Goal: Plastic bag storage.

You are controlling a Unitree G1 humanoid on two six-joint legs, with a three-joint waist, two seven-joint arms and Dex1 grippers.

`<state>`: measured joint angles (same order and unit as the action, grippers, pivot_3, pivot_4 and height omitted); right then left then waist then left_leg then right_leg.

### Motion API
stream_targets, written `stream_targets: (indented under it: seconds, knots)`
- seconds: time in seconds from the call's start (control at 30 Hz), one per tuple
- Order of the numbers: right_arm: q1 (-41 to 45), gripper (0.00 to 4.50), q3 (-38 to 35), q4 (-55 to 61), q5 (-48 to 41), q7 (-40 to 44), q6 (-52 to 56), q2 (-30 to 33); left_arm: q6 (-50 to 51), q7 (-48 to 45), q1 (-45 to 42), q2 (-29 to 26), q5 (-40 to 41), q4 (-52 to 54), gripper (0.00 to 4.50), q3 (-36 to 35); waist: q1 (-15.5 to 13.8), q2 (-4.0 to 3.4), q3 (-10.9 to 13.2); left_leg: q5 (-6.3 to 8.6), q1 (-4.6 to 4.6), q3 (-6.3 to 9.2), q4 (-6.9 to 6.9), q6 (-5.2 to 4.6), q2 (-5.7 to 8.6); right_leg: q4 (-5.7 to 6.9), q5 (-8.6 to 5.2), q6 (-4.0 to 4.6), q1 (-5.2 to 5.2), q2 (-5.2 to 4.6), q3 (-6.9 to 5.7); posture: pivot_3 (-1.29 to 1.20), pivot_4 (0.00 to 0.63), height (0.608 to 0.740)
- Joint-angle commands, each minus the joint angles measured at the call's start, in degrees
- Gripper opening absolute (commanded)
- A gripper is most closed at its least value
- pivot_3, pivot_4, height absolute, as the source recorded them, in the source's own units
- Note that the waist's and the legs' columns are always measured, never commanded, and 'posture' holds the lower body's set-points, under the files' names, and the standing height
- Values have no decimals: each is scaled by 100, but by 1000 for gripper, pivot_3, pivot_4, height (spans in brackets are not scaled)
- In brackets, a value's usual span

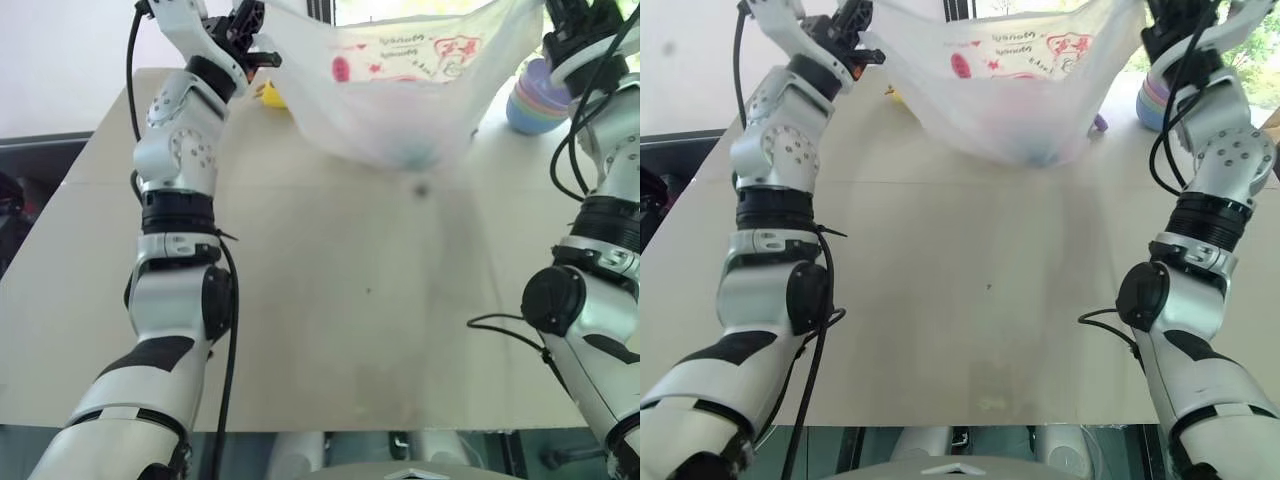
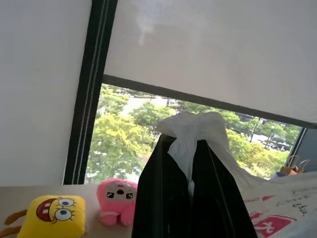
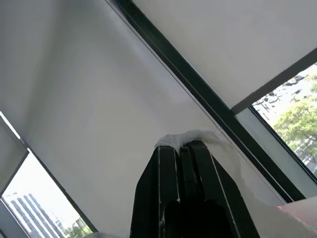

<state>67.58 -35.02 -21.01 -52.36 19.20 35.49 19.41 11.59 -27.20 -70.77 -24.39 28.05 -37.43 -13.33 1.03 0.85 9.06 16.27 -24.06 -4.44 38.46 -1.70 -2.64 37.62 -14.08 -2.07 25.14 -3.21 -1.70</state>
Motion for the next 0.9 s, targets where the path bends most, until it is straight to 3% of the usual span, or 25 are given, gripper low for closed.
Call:
stream_targets:
  seconds: [0.03,0.13,0.23,0.3,0.4,0.43,0.5,0.63,0.77,0.8,0.9]
  knots:
    - [199,25,-292,259,-400,179,-261,254,-406,-380,-595,-293,-57,-124,0,-201,23,-7,11,-2,-5,0,-4,3,0,-2,0,0,6,-1,-1,0,150,740]
    - [3,25,-192,414,-448,342,-165,359,-565,-587,-631,-392,-157,-234,0,-175,90,-24,23,-7,-10,0,-3,11,0,2,0,0,9,-3,-2,0,150,740]
    - [-445,25,-81,706,-521,447,128,448,-363,-756,-141,-406,-128,265,0,-109,119,-24,23,-11,-7,0,0,16,-1,10,0,0,8,-3,0,0,150,740]
    - [-869,25,30,1062,-598,545,371,515,-96,-795,386,-415,-64,909,0,-69,129,-28,20,-13,10,-6,4,19,-2,24,0,0,0,-4,9,0,150,740]
    - [-2226,25,305,2096,-959,827,1262,794,776,-732,1951,-505,299,2696,0,-91,135,-34,20,-19,18,-6,10,23,-11,33,0,1,1,-4,31,0,150,740]
    - [-2676,7,434,2411,-1003,941,1460,906,1034,-672,2441,-532,395,3212,263,-105,132,-34,19,-18,26,6,7,24,-14,36,0,1,-6,-4,30,0,150,740]
    - [-3641,583,699,3030,-979,1207,1711,1162,1400,-627,3537,-627,502,4161,780,-101,129,-34,19,-18,22,12,4,24,-33,32,0,1,-4,-4,34,0,150,740]
    - [-5674,2421,891,3813,-810,2226,1903,1909,2142,-799,6111,-877,983,6280,2678,-64,69,-31,21,-17,23,8,7,23,-40,24,0,1,-6,-2,50,0,150,740]
    - [-6968,4062,987,3796,-99,3075,1345,2496,2169,-1344,8374,-1180,952,7200,4273,-39,-11,-31,21,-8,57,3,59,10,-49,17,-2,1,-46,13,64,0,150,740]
    - [-7268,4467,1067,3799,166,3336,1077,2648,2026,-1486,8865,-1268,804,7265,4500,-26,-16,-30,23,18,129,-10,59,-30,-50,11,-6,4,-112,16,75,0,150,740]
    - [-7706,4467,1136,3531,819,3666,184,2636,1551,-1478,9591,-1139,405,7015,4500,-127,-47,-20,28,22,174,-8,66,-36,-54,8,-31,3,-151,22,74,0,150,740]
